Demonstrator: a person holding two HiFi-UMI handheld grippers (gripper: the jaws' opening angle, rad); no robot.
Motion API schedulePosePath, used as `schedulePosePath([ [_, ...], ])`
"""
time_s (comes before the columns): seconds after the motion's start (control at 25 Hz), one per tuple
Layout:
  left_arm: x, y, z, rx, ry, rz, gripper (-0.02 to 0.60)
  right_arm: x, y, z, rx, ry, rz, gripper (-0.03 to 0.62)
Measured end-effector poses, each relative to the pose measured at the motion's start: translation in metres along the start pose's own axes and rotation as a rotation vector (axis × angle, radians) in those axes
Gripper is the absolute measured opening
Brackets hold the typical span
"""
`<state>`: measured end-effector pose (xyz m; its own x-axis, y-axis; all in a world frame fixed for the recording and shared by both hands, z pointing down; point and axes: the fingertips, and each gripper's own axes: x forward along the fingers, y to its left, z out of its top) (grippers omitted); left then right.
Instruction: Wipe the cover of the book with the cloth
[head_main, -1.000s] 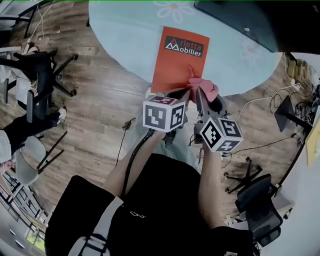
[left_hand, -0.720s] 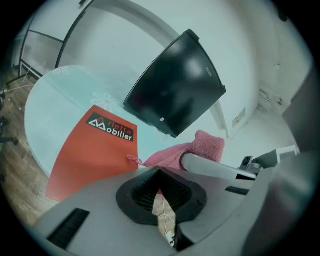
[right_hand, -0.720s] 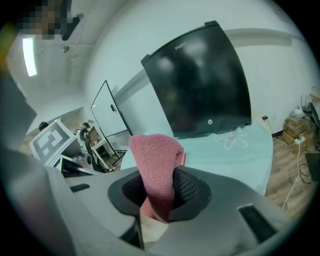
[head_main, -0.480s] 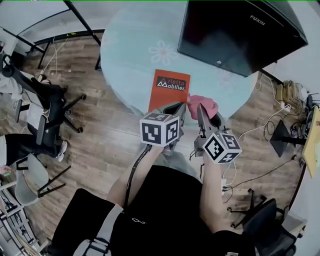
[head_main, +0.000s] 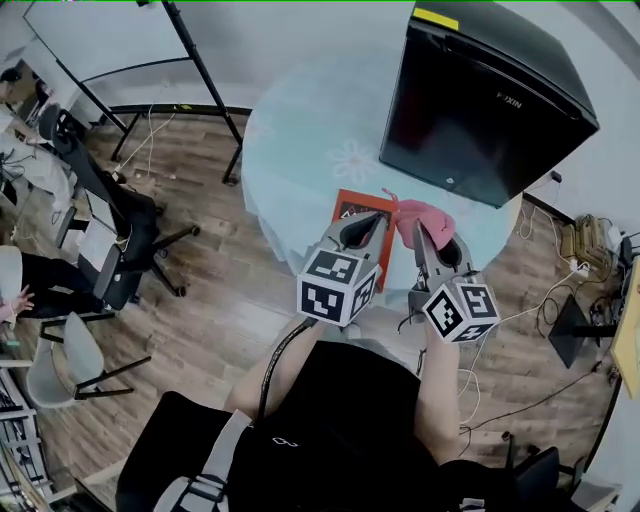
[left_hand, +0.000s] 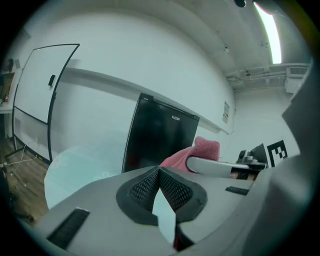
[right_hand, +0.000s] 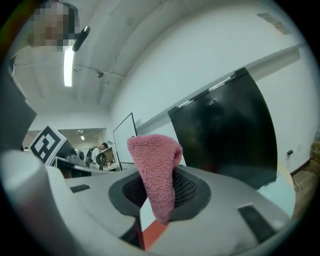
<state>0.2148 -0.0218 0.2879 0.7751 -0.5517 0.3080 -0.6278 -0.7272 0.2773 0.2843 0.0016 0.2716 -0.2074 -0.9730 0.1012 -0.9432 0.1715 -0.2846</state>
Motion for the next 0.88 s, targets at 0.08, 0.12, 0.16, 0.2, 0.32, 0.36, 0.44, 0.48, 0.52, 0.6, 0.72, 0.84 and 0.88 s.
schedulePosePath([
  [0.08, -0.006, -0.003, 0.007, 0.008, -0.033, 0.007, 0.014, -0.003, 0.005, 0.016, -0.028, -0.031, 0.013, 0.086],
  [0.12, -0.01, -0.003, 0.011, 0.008, -0.05, 0.011, 0.014, -0.004, 0.008, 0.024, -0.041, -0.046, 0.018, 0.086],
  [0.16, -0.014, -0.003, 0.016, 0.008, -0.068, 0.013, 0.014, -0.004, 0.012, 0.032, -0.053, -0.06, 0.021, 0.086],
  [0.2, -0.018, -0.002, 0.02, 0.007, -0.086, 0.013, 0.014, -0.004, 0.015, 0.038, -0.065, -0.073, 0.022, 0.086],
  [0.32, -0.021, 0.008, 0.031, -0.006, -0.128, 0.021, 0.014, -0.004, 0.02, 0.047, -0.107, -0.096, 0.014, 0.086],
  [0.36, -0.02, 0.014, 0.033, -0.013, -0.134, 0.03, 0.012, -0.004, 0.02, 0.048, -0.123, -0.097, 0.008, 0.086],
  [0.44, -0.019, 0.025, 0.035, -0.025, -0.138, 0.051, 0.012, -0.005, 0.017, 0.049, -0.144, -0.096, -0.001, 0.086],
  [0.48, -0.019, 0.029, 0.036, -0.03, -0.139, 0.06, 0.012, -0.006, 0.016, 0.051, -0.148, -0.096, -0.001, 0.086],
  [0.52, -0.019, 0.03, 0.035, -0.035, -0.138, 0.063, 0.012, -0.008, 0.014, 0.052, -0.149, -0.096, -0.002, 0.086],
  [0.6, -0.018, 0.027, 0.031, -0.041, -0.128, 0.059, 0.012, -0.012, 0.01, 0.053, -0.144, -0.098, -0.004, 0.086],
  [0.72, -0.018, 0.016, 0.026, -0.036, -0.113, 0.036, 0.014, -0.014, 0.009, 0.055, -0.136, -0.108, 0.002, 0.086],
  [0.84, -0.022, 0.006, 0.022, -0.049, -0.106, 0.005, 0.012, -0.018, 0.017, 0.052, -0.133, -0.115, 0.015, 0.086],
  [0.88, -0.024, 0.003, 0.02, -0.051, -0.103, -0.004, 0.012, -0.02, 0.02, 0.049, -0.132, -0.115, 0.019, 0.086],
])
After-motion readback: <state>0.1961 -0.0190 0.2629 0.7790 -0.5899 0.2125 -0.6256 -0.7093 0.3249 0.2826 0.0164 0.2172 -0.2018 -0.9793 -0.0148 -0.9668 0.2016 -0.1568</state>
